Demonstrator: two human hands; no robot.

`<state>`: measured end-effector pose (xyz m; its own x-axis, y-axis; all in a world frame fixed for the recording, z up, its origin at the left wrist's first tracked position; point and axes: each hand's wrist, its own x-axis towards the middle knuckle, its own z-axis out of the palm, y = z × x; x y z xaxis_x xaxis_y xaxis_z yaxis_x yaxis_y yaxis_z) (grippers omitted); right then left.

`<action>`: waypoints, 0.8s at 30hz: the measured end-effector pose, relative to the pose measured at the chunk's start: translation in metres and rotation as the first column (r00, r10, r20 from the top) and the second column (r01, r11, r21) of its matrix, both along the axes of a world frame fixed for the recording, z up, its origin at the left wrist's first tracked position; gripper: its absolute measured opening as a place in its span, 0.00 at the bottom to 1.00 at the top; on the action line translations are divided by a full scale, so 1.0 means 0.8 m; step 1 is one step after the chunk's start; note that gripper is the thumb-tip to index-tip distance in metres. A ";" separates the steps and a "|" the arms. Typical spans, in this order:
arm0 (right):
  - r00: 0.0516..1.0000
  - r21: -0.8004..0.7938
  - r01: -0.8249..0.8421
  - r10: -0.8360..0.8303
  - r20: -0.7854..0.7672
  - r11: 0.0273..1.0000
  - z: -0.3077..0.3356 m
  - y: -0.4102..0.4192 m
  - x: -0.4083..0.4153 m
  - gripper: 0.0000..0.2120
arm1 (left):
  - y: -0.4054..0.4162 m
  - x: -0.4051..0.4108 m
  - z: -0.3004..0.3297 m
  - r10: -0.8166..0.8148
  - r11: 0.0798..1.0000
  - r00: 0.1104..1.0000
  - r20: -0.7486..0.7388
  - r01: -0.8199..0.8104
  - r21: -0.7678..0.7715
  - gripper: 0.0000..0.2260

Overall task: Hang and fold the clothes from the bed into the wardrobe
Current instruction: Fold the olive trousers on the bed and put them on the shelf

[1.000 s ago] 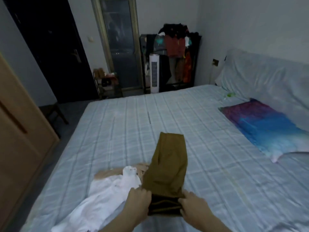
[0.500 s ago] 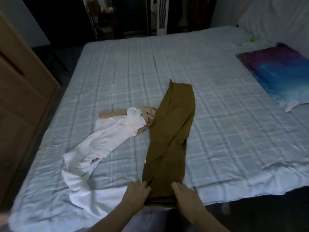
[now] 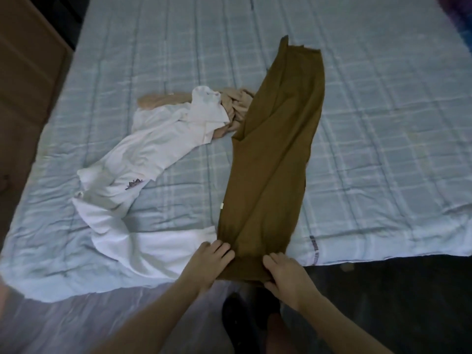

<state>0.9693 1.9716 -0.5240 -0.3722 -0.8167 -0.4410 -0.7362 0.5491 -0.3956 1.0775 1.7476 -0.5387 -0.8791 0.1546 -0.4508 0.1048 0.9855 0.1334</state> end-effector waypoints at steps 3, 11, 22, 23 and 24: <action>0.991 -0.024 0.053 -0.050 0.123 0.998 0.011 0.008 -0.009 0.16 | 0.006 0.002 0.011 0.065 0.995 0.998 0.011 -0.066 0.078 0.20; 0.859 0.156 0.224 -0.270 0.434 0.962 0.099 0.012 -0.062 0.44 | -0.009 -0.066 0.118 0.503 0.528 0.776 0.380 -0.624 0.575 0.03; 0.734 -0.049 0.566 -0.476 0.485 0.823 0.120 -0.032 -0.311 0.15 | -0.051 -0.329 0.164 0.561 0.312 0.665 0.493 -0.722 0.618 0.22; 0.719 -0.058 0.584 -0.483 0.500 0.810 0.126 -0.038 -0.336 0.12 | -0.054 -0.353 0.162 0.564 0.324 0.676 0.475 -0.710 0.625 0.22; 0.717 -0.074 0.587 -0.476 0.509 0.806 0.131 -0.044 -0.361 0.12 | -0.056 -0.378 0.162 0.573 0.332 0.687 0.447 -0.693 0.640 0.20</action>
<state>0.6804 1.9366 -0.4189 -0.5814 -0.6359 -0.5076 -0.0570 0.6541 -0.7542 0.7753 1.7024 -0.4093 -0.8096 -0.1143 -0.5757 -0.5817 0.2870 0.7611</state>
